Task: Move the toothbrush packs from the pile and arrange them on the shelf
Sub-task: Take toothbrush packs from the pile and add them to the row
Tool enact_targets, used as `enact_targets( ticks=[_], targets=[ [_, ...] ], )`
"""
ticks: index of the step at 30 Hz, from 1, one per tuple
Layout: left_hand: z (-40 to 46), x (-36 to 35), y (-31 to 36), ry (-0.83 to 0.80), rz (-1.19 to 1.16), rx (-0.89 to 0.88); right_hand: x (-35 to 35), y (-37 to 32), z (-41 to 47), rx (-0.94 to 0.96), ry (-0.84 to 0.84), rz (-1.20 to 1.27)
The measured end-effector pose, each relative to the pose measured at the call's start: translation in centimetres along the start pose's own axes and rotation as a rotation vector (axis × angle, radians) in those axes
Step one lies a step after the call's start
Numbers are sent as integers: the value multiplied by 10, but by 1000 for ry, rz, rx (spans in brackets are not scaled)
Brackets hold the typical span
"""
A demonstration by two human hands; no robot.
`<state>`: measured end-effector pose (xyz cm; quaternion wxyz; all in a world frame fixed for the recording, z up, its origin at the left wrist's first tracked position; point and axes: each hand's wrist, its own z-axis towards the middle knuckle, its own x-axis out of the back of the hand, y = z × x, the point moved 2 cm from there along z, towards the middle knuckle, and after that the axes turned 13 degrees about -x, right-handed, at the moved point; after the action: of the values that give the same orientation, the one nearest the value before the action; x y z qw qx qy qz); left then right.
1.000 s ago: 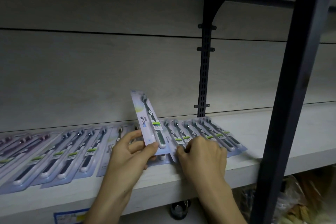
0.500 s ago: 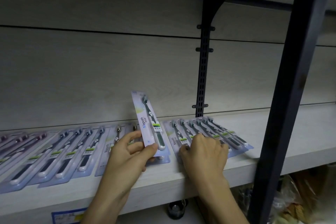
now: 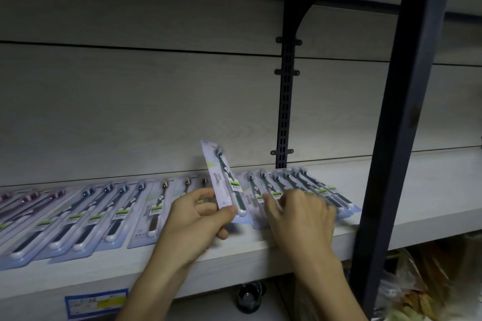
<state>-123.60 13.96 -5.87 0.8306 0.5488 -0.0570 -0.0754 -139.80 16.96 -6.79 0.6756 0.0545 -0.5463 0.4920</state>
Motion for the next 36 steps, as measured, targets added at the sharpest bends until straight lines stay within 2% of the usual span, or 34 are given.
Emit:
enact_targets(
  ticks=[11,25,36],
  targets=[
    [10,-40,-6,-76,180,91,12,31,7,89,69,201],
    [29,-35,-12,-76,582,22,10,33,16,165,25,298],
    [28,-30,-12,-65,699,8,7,30,13,172,41,316]
  ],
)
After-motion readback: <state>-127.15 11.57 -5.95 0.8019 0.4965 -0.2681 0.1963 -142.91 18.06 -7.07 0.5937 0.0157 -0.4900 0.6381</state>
